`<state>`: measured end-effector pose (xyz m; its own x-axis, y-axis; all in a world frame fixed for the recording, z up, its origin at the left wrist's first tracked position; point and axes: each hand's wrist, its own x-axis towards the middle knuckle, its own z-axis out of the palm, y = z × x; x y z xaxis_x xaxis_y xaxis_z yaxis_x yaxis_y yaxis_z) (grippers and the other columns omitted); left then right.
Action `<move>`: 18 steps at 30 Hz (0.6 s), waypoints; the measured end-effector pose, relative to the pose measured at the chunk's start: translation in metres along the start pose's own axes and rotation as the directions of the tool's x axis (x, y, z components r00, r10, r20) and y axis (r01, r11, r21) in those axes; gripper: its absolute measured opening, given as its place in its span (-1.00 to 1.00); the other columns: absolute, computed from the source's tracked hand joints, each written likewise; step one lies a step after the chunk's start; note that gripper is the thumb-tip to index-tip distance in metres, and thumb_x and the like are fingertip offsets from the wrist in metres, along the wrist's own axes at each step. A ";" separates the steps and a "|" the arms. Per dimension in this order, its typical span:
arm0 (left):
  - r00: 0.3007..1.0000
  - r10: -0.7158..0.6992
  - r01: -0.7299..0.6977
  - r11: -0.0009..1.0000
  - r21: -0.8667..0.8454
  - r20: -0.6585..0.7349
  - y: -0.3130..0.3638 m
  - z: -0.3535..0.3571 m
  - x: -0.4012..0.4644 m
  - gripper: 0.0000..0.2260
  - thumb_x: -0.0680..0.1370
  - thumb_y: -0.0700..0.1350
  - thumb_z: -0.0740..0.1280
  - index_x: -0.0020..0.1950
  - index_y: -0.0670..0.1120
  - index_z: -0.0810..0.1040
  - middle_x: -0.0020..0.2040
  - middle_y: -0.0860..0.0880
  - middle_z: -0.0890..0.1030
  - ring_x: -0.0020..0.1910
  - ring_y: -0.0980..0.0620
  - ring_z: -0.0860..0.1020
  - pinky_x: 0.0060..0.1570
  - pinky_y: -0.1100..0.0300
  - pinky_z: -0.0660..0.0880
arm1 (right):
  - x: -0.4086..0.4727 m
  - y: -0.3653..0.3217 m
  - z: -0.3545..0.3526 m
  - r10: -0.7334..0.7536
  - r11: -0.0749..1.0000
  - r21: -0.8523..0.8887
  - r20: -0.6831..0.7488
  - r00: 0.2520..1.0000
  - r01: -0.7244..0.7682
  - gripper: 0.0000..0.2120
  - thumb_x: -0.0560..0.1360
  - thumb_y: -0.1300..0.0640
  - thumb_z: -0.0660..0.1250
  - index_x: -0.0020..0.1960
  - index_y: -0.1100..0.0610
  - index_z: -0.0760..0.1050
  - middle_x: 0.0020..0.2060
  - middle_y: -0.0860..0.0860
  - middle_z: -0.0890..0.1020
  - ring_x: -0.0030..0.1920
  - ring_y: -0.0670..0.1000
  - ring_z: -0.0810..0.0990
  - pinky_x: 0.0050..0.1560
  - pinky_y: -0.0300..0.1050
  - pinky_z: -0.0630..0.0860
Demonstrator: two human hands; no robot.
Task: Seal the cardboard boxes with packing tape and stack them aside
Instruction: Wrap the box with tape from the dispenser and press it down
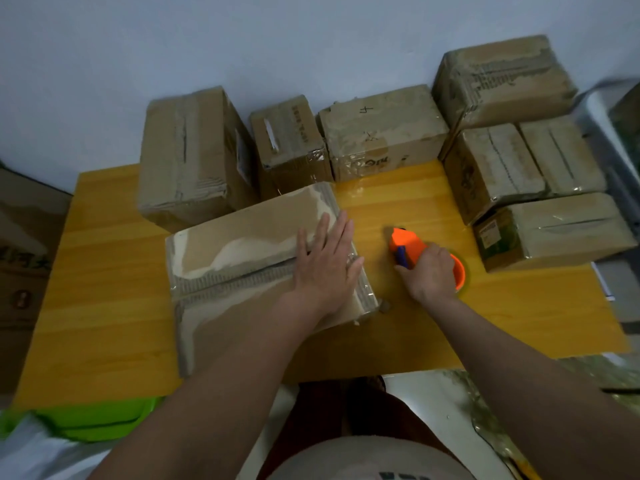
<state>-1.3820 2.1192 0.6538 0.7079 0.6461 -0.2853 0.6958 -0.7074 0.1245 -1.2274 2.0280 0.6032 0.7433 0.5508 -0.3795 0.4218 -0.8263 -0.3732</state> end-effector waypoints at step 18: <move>0.974 -0.190 0.150 0.949 -0.279 -0.124 -0.024 -0.009 -0.028 -0.45 0.61 0.08 0.18 0.57 0.01 0.12 0.59 0.04 0.05 0.56 0.00 -0.02 0.50 -0.16 -0.08 | -0.016 -0.010 -0.037 -0.408 0.721 0.681 0.267 0.873 0.129 -0.85 0.48 0.37 0.35 0.03 0.41 0.53 -0.10 0.26 0.62 -0.16 0.08 0.58 -0.10 -0.11 0.52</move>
<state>-1.4172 2.1206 0.6670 0.5724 0.7991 -0.1840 0.7997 -0.4944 0.3405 -1.2250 2.0231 0.6442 0.3385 0.8494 -0.4048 0.0466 -0.4448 -0.8944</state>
